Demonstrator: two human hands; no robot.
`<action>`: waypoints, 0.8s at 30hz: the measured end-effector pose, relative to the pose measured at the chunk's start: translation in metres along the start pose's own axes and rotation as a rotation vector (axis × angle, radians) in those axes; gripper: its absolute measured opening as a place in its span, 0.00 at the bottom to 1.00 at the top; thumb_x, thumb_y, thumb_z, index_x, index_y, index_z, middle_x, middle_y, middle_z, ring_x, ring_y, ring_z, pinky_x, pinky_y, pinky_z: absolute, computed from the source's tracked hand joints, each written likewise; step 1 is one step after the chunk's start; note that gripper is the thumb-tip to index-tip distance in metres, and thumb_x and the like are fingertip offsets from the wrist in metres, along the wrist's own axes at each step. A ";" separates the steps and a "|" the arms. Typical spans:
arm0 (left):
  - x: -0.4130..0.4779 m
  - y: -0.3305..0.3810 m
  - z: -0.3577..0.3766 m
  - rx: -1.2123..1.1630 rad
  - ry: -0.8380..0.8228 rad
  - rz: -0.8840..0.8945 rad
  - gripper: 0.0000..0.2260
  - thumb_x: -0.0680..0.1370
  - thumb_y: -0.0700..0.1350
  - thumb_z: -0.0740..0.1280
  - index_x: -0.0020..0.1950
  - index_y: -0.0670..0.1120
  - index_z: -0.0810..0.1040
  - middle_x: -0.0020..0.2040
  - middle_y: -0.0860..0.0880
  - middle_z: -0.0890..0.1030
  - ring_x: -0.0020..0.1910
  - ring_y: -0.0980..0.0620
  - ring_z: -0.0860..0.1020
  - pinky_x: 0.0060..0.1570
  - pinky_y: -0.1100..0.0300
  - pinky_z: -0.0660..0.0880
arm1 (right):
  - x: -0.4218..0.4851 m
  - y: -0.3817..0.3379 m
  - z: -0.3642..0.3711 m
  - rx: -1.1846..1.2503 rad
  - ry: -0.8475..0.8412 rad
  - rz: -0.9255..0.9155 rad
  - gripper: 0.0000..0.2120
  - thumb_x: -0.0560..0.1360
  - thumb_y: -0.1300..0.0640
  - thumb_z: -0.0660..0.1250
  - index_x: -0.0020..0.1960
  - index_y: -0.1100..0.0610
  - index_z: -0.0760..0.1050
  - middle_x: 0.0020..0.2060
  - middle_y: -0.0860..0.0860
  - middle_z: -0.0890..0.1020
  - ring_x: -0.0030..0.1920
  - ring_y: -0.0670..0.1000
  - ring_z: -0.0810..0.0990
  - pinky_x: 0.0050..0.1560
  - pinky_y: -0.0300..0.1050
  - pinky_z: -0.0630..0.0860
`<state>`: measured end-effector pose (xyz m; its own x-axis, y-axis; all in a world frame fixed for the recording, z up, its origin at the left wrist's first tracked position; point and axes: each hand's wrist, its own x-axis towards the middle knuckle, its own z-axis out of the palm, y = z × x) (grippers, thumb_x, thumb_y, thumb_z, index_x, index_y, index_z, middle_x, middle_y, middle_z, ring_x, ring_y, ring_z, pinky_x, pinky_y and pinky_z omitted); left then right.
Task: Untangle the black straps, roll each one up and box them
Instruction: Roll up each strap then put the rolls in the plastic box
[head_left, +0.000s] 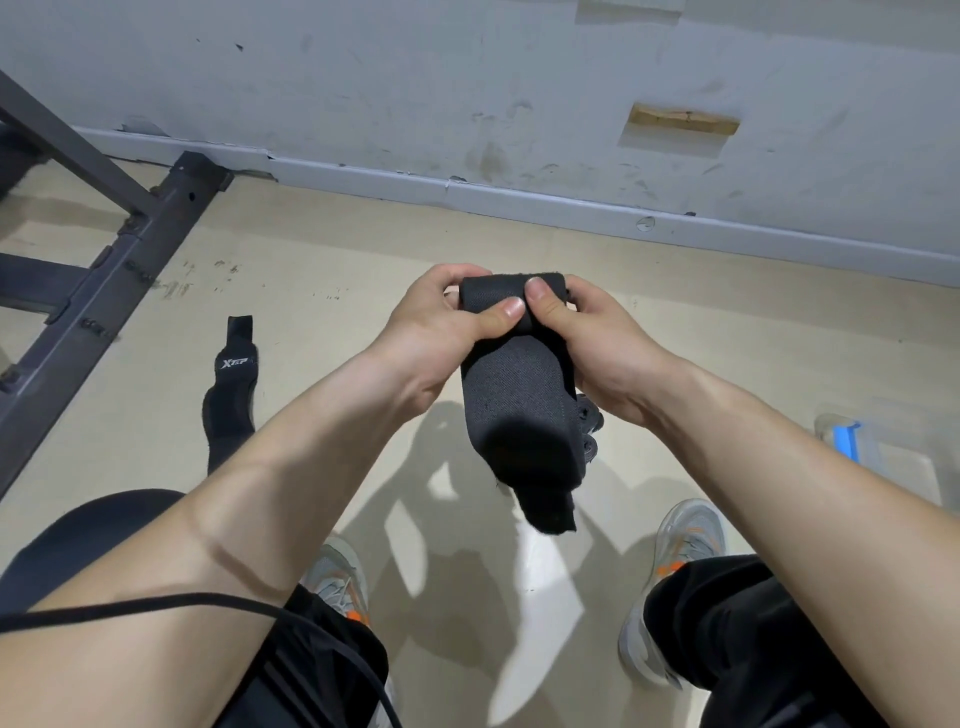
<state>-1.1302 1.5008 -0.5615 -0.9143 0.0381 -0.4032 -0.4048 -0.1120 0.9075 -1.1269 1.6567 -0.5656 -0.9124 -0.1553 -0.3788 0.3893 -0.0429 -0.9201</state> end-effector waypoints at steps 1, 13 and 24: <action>0.000 0.002 -0.002 0.008 -0.026 -0.030 0.20 0.75 0.35 0.75 0.65 0.37 0.76 0.56 0.39 0.84 0.54 0.42 0.85 0.59 0.49 0.81 | 0.000 0.001 -0.001 0.011 0.005 0.001 0.17 0.83 0.52 0.65 0.64 0.65 0.73 0.55 0.62 0.83 0.53 0.58 0.84 0.54 0.52 0.81; -0.008 -0.013 0.010 -0.120 -0.226 -0.089 0.15 0.84 0.45 0.63 0.69 0.41 0.77 0.63 0.41 0.83 0.61 0.44 0.82 0.59 0.52 0.80 | -0.003 -0.002 0.001 0.052 0.022 0.027 0.13 0.83 0.54 0.65 0.62 0.61 0.69 0.52 0.58 0.81 0.51 0.57 0.83 0.60 0.59 0.79; -0.004 -0.024 0.026 -0.172 -0.038 -0.028 0.19 0.82 0.38 0.67 0.71 0.42 0.65 0.62 0.44 0.81 0.58 0.49 0.83 0.58 0.55 0.79 | 0.003 -0.005 -0.002 0.097 0.055 0.098 0.11 0.82 0.56 0.65 0.64 0.55 0.72 0.57 0.58 0.84 0.57 0.59 0.84 0.62 0.60 0.78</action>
<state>-1.1165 1.5288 -0.5788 -0.9038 0.0808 -0.4203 -0.4254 -0.2788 0.8610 -1.1322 1.6582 -0.5623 -0.8740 -0.1089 -0.4735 0.4846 -0.1256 -0.8657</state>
